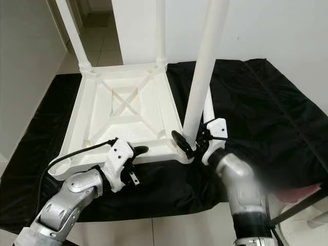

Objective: Building children table

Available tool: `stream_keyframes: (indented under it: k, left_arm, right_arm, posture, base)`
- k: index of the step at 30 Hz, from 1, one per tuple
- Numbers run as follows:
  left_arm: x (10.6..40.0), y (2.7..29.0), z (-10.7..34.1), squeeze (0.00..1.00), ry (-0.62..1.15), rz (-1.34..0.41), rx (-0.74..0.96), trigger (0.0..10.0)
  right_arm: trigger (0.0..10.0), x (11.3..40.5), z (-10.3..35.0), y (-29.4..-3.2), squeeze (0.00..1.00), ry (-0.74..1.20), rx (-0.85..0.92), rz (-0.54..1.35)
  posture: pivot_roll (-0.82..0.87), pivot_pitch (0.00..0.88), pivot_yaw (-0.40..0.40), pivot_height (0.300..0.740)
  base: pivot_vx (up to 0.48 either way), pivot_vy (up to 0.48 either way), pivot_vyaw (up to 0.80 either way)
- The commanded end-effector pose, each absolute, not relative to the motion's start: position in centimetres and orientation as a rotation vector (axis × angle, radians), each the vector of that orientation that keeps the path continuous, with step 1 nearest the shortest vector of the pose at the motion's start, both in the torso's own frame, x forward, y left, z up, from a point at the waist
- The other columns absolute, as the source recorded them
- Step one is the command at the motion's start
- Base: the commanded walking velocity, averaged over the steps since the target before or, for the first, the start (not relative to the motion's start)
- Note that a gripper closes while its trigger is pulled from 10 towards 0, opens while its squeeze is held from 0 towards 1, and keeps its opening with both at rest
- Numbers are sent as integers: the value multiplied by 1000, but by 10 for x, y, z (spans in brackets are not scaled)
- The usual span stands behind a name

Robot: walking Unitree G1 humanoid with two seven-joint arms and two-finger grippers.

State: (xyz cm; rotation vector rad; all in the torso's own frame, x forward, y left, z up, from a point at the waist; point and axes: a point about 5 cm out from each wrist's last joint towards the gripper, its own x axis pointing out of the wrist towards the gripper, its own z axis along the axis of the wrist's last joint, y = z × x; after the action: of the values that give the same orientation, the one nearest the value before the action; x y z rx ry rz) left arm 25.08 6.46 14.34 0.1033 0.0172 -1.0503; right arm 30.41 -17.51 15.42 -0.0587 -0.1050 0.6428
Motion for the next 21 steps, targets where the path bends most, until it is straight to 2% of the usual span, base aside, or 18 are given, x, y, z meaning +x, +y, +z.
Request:
stream_keyframes:
  k: [1, 3, 4, 5, 6, 8, 9, 10, 17, 18, 19, 21]
  left_arm:
    - [246, 63, 143, 0, 24, -1099, 86, 10000]
    - [246, 63, 145, 0, 21, -1097, 81, 10000]
    - [246, 63, 145, 0, 18, -1093, 82, 10000]
    - [246, 63, 145, 0, 18, -1093, 82, 10000]
    - [247, 63, 145, 0, 18, -1090, 82, 10000]
    - [247, 63, 145, 0, 18, -1090, 82, 10000]
    - [247, 64, 145, 0, 19, -1086, 86, 10000]
    - [248, 64, 146, 0, 16, -1078, 90, 10000]
    - [250, 65, 147, 0, 11, -1065, 96, 10000]
    - [250, 64, 146, 0, 11, -1063, 104, 10000]
    - [250, 63, 147, 0, 10, -1064, 97, 10000]
    - [249, 62, 147, 0, 8, -1064, 97, 10000]
  right_arm:
    - [10000, 308, 151, -173, 0, -91, -80, 677]
    - [10000, 310, 150, -171, 0, -88, -86, 701]
    - [6510, 312, 150, -169, 0, -84, -94, 726]
    - [6510, 312, 150, -169, 0, -84, -94, 726]
    - [4980, 313, 149, -168, 0, -81, -99, 744]
    - [4980, 313, 149, -168, 0, -81, -99, 744]
    - [2863, 314, 148, -167, 0, -79, -107, 756]
    - [0, 316, 148, -168, 0, -78, -117, 763]
    - [0, 319, 147, -175, 0, -67, -137, 771]
    - [8549, 318, 145, -178, 0, -56, -131, 765]
    - [10000, 317, 144, -181, 0, -48, -122, 759]
    - [10000, 316, 141, -183, 0, -44, -100, 734]
  posture:
    - [-72, 16, 59, 740]
    - [-63, 9, 57, 740]
    - [-55, 5, 53, 740]
    - [-55, 5, 53, 740]
    - [-54, 3, 52, 740]
    - [-54, 3, 52, 740]
    - [-54, 3, 52, 740]
    - [-48, 2, 47, 740]
    - [-61, 2, 47, 740]
    - [-59, 0, 50, 740]
    - [-57, 0, 51, 740]
    - [-54, 0, 51, 740]
  base:
    - [0, 0, 0]
    - [0, 0, 0]
    - [0, 0, 0]
    - [0, 0, 0]
    - [0, 0, 0]
    - [0, 0, 0]
    - [0, 0, 0]
    - [0, 0, 0]
    - [0, 0, 0]
    - [0, 0, 0]
    - [0, 0, 0]
    - [0, 0, 0]
